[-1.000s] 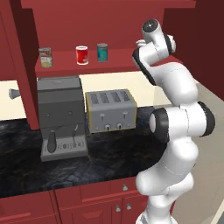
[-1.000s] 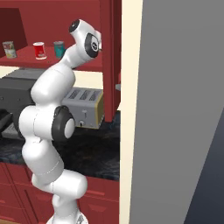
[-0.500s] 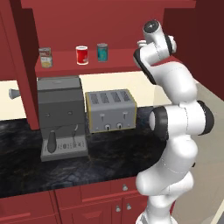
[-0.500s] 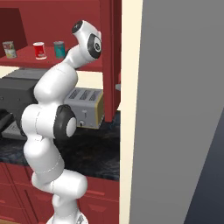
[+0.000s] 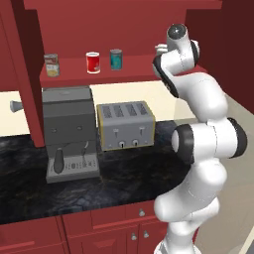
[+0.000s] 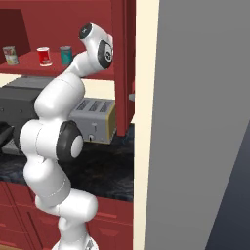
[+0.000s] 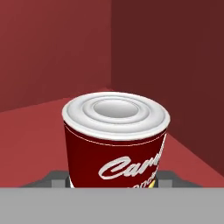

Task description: Stack two cans on top of the other two cans in the cabinet.

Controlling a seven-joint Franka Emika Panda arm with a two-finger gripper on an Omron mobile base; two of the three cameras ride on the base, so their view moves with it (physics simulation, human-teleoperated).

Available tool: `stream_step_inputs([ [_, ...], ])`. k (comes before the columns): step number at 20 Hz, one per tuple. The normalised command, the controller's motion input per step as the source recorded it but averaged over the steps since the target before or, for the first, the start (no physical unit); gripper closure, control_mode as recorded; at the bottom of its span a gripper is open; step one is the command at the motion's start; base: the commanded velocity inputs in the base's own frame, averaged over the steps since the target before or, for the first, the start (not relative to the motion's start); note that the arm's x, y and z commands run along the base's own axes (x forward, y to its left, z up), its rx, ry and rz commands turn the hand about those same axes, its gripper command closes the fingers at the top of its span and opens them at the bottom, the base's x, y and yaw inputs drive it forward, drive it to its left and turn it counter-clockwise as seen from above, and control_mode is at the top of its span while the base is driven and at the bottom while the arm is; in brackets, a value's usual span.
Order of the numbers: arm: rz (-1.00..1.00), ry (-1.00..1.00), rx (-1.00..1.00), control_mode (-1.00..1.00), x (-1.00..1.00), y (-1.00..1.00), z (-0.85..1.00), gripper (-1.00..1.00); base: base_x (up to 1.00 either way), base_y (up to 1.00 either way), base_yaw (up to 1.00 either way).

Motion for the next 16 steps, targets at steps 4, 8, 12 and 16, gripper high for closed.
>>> stream_step_inputs([
  [4, 0.17, -0.04, 0.02, -1.00, -0.35, 0.27, 0.10, 1.00, 0.00, 0.00, 0.00],
  [8, 0.19, 0.00, 0.00, -1.00, -0.35, 0.29, 0.14, 1.00, 0.00, 0.00, 0.00],
  [12, 0.20, 0.00, 0.00, -1.00, -0.35, 0.31, 0.14, 1.00, 0.00, 0.00, 0.00],
  [16, 0.22, 0.00, 0.00, -1.00, -0.29, 0.22, 0.16, 1.00, 0.00, 0.00, 0.00],
])
